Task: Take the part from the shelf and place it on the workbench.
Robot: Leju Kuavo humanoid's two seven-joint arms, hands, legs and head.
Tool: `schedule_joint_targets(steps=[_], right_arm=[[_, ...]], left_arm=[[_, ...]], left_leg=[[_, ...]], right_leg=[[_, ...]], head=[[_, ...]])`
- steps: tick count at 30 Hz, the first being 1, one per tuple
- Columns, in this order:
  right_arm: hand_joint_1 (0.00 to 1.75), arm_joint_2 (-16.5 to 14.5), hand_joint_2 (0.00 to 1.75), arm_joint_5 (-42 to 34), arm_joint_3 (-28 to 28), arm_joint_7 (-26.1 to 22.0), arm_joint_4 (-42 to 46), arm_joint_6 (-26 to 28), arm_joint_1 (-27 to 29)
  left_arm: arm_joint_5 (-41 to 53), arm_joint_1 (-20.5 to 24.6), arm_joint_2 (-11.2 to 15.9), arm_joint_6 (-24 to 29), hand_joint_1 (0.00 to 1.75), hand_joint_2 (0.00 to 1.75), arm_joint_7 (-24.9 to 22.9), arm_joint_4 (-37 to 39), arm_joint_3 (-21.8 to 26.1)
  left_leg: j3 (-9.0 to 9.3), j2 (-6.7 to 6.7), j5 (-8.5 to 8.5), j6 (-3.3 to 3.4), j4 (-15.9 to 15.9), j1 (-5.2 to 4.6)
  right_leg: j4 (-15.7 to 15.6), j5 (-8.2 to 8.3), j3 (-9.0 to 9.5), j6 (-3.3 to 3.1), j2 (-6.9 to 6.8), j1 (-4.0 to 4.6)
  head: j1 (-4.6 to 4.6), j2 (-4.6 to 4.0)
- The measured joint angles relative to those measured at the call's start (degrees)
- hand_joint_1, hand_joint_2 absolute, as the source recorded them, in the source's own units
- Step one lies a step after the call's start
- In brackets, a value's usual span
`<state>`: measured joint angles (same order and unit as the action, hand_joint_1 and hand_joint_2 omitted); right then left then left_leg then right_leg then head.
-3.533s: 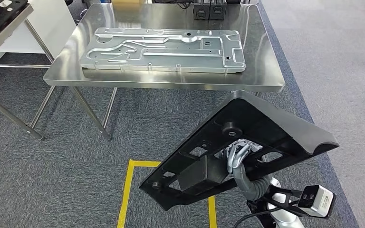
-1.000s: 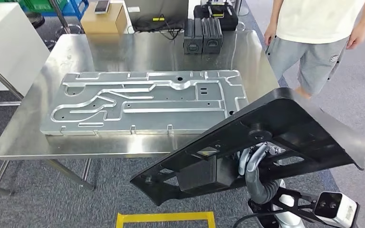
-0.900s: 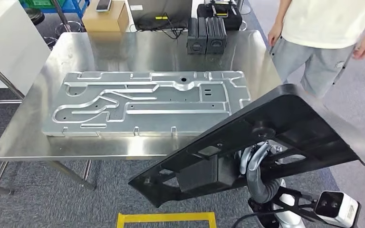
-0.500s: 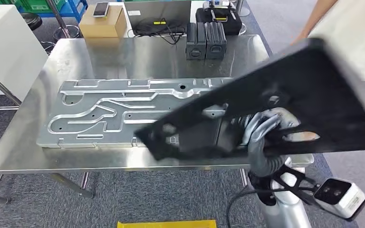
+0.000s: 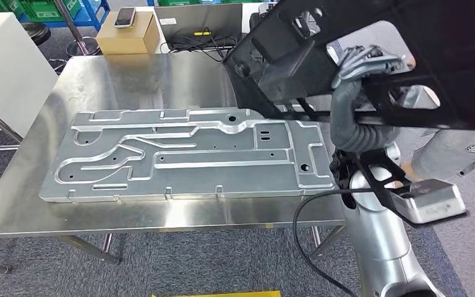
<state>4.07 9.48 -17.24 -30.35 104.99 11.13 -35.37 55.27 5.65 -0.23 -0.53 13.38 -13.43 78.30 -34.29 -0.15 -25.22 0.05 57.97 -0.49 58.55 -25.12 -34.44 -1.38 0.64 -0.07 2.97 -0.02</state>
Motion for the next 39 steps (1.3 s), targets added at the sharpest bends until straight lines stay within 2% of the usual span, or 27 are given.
schedule_joint_targets(steps=[2,4,5,7,8,9,10,12,13,14,15,17,19,20,22,23,24,25,26,27,29,30,33,35,38,39], right_arm=[[1.75,0.4,1.75,0.9,0.0,1.5,-4.1,0.6,-4.2],[1.75,1.1,1.75,2.8,0.3,2.1,-10.0,1.5,-8.8],[1.75,1.4,1.75,4.5,0.6,1.9,-13.4,1.9,-10.9],[1.75,1.9,1.75,10.1,0.9,1.1,-20.3,3.1,-14.2],[1.75,2.0,1.75,13.8,0.9,1.1,-23.8,3.8,-15.5],[1.75,2.1,1.75,18.1,0.4,1.5,-27.4,4.6,-16.7],[1.75,2.1,1.75,23.2,-0.4,2.6,-31.1,5.4,-17.9],[1.75,1.5,1.75,34.1,-3.3,6.5,-38.3,6.5,-20.8],[1.75,0.8,1.75,39.6,-5.4,9.1,-42.1,6.7,-22.3],[1.75,-0.1,1.75,44.6,-7.7,11.8,-45.8,6.4,-23.7],[1.75,-1.2,1.75,49.1,-10.2,14.3,-49.7,5.6,-25.0],[1.75,-3.5,1.75,55.2,-14.7,18.1,-57.0,3.0,-26.9],[1.75,-6.0,1.75,58.4,-18.1,20.5,-62.9,0.2,-28.2],[1.75,-7.2,1.75,59.4,-19.5,21.4,-65.4,-1.2,-28.7],[1.75,-9.5,1.75,61.1,-21.9,22.8,-69.8,-3.6,-29.6],[1.75,-10.4,1.75,61.8,-23.1,23.4,-71.7,-4.5,-29.8],[1.31,-11.2,1.31,62.5,-24.2,23.8,-73.4,-5.2,-29.9],[0.87,-11.9,0.87,63.0,-25.1,24.2,-74.9,-5.8,-29.9],[0.44,-12.5,0.44,63.5,-25.9,24.5,-76.1,-6.2,-29.9],[0.00,-13.0,0.00,63.9,-26.5,24.8,-77.1,-6.5,-30.0],[0.00,-13.8,0.00,64.5,-27.4,25.2,-78.7,-7.3,-30.3],[0.00,-14.2,0.00,64.8,-27.9,25.5,-79.7,-7.9,-30.5],[0.00,-15.0,0.00,65.4,-29.2,26.9,-82.1,-9.2,-30.4],[0.00,-15.0,0.00,65.3,-29.4,28.1,-83.0,-9.2,-30.2],[0.00,-14.7,0.00,64.9,-29.4,29.2,-84.3,-7.9,-29.8],[0.00,-14.5,0.00,64.8,-29.4,29.5,-84.6,-7.2,-29.5]], left_arm=[[0.4,0.1,0.3,-0.5,0.00,1.75,0.0,0.0,-0.2],[1.0,0.4,0.4,-0.9,0.00,1.75,-0.1,0.0,-0.8],[1.1,0.5,0.4,-1.0,0.00,1.75,-0.1,0.0,-1.0],[1.3,0.6,0.5,-1.1,0.00,1.75,-0.1,0.0,-1.3],[1.4,0.6,0.5,-1.2,0.00,1.75,0.0,0.0,-1.4],[1.4,0.5,0.5,-1.3,0.00,1.75,0.0,0.0,-1.4],[1.4,0.5,0.5,-1.5,0.00,1.75,0.2,0.0,-1.5],[1.2,0.6,0.5,-2.0,0.00,1.75,0.8,0.0,-1.6],[1.2,0.6,0.5,-2.2,0.00,1.75,1.2,0.0,-1.7],[1.1,0.7,0.5,-2.4,0.00,1.75,1.6,0.0,-1.7],[1.1,0.8,0.5,-2.5,0.00,1.75,2.0,0.0,-1.8],[1.1,0.8,0.4,-2.9,0.00,1.75,2.5,0.0,-1.8],[1.0,0.7,0.3,-3.0,0.00,1.75,2.9,0.1,-1.9],[0.9,0.7,0.3,-3.1,0.00,1.75,3.1,0.1,-2.0],[0.7,0.6,0.3,-3.1,0.00,1.75,3.3,0.1,-2.0],[0.6,0.5,0.2,-3.1,0.00,1.75,3.4,0.2,-2.0],[0.5,0.4,0.1,-3.2,0.00,1.75,3.5,0.2,-2.1],[0.4,0.3,0.1,-3.2,0.00,1.75,3.5,0.2,-2.1],[0.3,0.3,0.0,-3.3,0.00,1.75,3.6,0.2,-2.1],[0.2,0.2,0.0,-3.4,0.00,1.75,3.8,0.2,-2.1],[-0.2,0.3,0.0,-3.6,0.00,1.75,4.1,0.2,-2.1],[-0.4,0.3,0.0,-3.7,0.00,1.75,4.4,0.2,-2.1],[-0.5,0.3,0.0,-4.2,0.00,1.75,4.7,0.2,-2.1],[-0.1,0.3,0.0,-4.6,0.00,1.75,4.8,0.2,-2.2],[0.5,0.6,0.0,-4.9,0.00,0.44,4.8,0.2,-2.4],[0.7,0.6,0.0,-5.0,0.00,0.00,4.8,0.2,-2.5]], left_leg=[[0.10,-0.01,0.70,0.60,-0.4,0.01],[0.23,0.04,1.49,1.18,-0.9,0.29],[0.21,0.06,1.76,1.40,-1.2,0.43],[0.03,0.00,1.90,1.64,-1.2,0.39],[-0.03,-0.04,1.91,1.66,-1.2,0.39],[-0.06,-0.11,1.90,1.65,-1.1,0.40],[-0.08,-0.18,1.87,1.60,-1.0,0.42],[-0.10,-0.24,1.67,1.30,-0.6,0.43],[-0.24,-0.21,1.52,1.04,-0.3,0.34],[-0.39,-0.16,1.43,0.74,-0.2,0.27],[-0.52,-0.11,1.38,0.41,-0.1,0.21],[-0.62,-0.10,1.41,-0.23,-0.1,0.25],[-1.23,-0.13,0.38,-0.94,1.2,0.43],[-2.26,-0.14,-0.94,-1.30,3.4,0.55],[-5.77,-0.12,-4.37,-1.93,10.8,0.82],[-7.56,-0.12,-5.46,-2.13,14.2,0.96],[-8.67,-0.12,-5.59,-2.26,16.1,1.06],[-8.80,-0.11,-4.68,-2.30,15.8,1.13],[-7.83,-0.10,-2.83,-2.27,13.3,1.19],[-6.10,-0.09,-0.60,-2.20,9.4,1.22],[-2.82,-0.12,1.93,-1.82,2.6,1.05],[-1.99,-0.14,2.19,-1.57,0.9,0.93],[-1.54,-0.17,1.97,-0.63,-0.1,0.91],[-1.22,-0.14,2.14,0.07,-0.6,1.10],[-1.09,-0.13,2.10,0.60,-0.7,1.04],[-1.07,-0.14,2.07,0.64,-0.7,1.02]], right_leg=[[0.1,-0.04,-0.19,0.68,0.01,0.03],[1.8,-1.37,-0.99,1.29,-0.12,0.00],[4.3,-2.90,-2.09,1.54,-0.20,-0.05],[11.6,-6.52,-5.54,1.93,-0.26,-0.19],[14.7,-7.54,-7.04,2.07,-0.28,-0.26],[16.1,-7.44,-7.73,2.16,-0.31,-0.34],[14.9,-6.14,-7.26,2.18,-0.33,-0.42],[7.6,-2.12,-3.96,2.02,-0.34,-0.56],[4.0,-0.72,-2.27,1.85,-0.32,-0.48],[1.7,-0.04,-1.23,1.63,-0.30,-0.39],[0.5,0.07,-0.75,1.37,-0.28,-0.23],[0.2,0.10,-0.67,0.72,-0.31,-0.10],[-0.2,0.30,-0.50,0.01,-0.49,-0.23],[-0.4,0.38,-0.41,-0.29,-0.58,-0.32],[-0.4,0.30,-0.38,-0.67,-0.69,-0.24],[-0.3,0.23,-0.37,-0.76,-0.71,-0.18],[-0.3,0.15,-0.35,-0.81,-0.72,-0.14],[-0.2,0.04,-0.33,-0.82,-0.71,-0.11],[-0.1,-0.11,-0.29,-0.77,-0.68,-0.12],[0.0,-0.31,-0.22,-0.67,-0.64,-0.13],[0.3,-0.67,-0.19,-0.31,-0.57,0.07],[0.3,-0.74,-0.22,-0.07,-0.55,0.17],[0.3,-0.96,-0.19,0.75,-0.56,0.19],[2.7,-2.70,-1.21,1.24,-0.56,0.12],[13.2,-7.37,-6.53,1.57,-0.55,-0.01],[15.6,-7.81,-7.94,1.64,-0.56,-0.09]], head=[[0.00,0.00],[-0.01,0.00],[-0.01,0.00],[0.00,0.00],[0.00,0.00],[0.00,0.00],[0.00,0.00],[0.00,0.00],[0.00,0.00],[0.00,0.00],[0.00,0.00],[0.00,0.00],[0.01,0.00],[0.01,0.00],[0.01,0.00],[0.00,0.00],[0.00,0.00],[0.00,0.00],[0.01,0.00],[0.01,0.00],[0.01,0.00],[0.00,0.00],[0.01,0.00],[0.01,0.00],[0.00,0.00],[0.00,0.00]])
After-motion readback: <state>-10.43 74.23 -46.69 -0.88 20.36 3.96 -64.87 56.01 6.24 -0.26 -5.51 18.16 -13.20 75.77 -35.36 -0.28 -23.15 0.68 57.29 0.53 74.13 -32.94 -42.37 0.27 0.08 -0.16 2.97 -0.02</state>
